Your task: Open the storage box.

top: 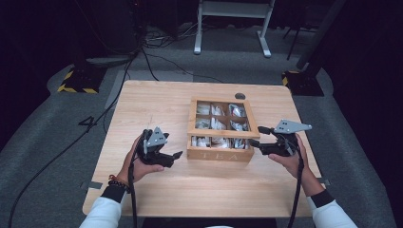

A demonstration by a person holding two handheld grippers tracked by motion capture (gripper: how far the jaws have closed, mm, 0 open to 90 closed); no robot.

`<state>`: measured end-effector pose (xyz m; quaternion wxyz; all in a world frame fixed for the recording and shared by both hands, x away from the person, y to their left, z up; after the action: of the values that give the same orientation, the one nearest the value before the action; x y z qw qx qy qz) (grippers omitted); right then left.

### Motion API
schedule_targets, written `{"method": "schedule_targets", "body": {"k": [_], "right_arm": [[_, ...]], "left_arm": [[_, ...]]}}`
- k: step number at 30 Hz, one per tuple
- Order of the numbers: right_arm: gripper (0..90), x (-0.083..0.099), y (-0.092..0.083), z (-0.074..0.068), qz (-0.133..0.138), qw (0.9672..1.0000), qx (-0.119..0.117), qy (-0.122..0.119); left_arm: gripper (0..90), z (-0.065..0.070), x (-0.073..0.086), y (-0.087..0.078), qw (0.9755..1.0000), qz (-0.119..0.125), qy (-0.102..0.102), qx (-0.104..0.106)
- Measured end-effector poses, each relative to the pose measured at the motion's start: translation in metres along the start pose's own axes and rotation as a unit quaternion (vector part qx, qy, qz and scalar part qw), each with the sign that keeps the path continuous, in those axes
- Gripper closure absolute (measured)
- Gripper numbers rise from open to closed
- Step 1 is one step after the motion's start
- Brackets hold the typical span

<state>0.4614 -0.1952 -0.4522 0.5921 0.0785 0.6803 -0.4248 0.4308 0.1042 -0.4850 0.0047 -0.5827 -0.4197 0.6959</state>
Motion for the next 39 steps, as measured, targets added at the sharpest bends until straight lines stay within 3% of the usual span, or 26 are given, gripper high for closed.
{"method": "schedule_targets", "body": {"k": [6, 15, 20, 23, 34, 39], "right_arm": [[34.3, -0.005, -0.001, 0.001, 0.004, 1.0, 0.004, -0.005], [34.1, -0.007, -0.001, 0.002, 0.005, 1.0, 0.002, -0.003], [33.4, -0.011, -0.001, 0.002, 0.004, 1.0, 0.006, -0.002], [33.2, -0.013, -0.001, 0.003, 0.008, 0.9999, 0.007, 0.001], [35.3, -0.023, -0.005, 0.007, 0.02, 0.9996, 0.004, 0.019], [34.4, -0.022, -0.015, 0.012, 0.026, 0.9994, 0.004, 0.02]], "left_arm": [[19.9, -0.002, -0.024, 0.012, 0.9994, 0.012, 0.032, -0.011], [19.9, -0.004, -0.053, 0.024, 0.9982, 0.034, 0.048, -0.008], [23.2, -0.007, -0.066, 0.027, 0.9968, 0.041, 0.062, -0.028], [22.9, -0.007, -0.072, 0.029, 0.996, 0.042, 0.073, -0.029], [25.6, -0.006, -0.091, 0.035, 0.9935, 0.051, 0.099, -0.021], [28.3, -0.009, -0.102, 0.033, 0.9927, 0.059, 0.104, -0.016]]}}
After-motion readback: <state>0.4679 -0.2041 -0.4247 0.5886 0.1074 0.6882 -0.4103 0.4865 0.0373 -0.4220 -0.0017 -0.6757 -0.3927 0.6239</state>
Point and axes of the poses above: each handheld gripper's, and its own axes: y roughly forward along the jaws, x roughly out of its underside, z roughly to its right, the point moved 10 cm from there along y, roughly forward along the jaws, and after that the axes turned 4 degrees about x, right-handed, at the moved point
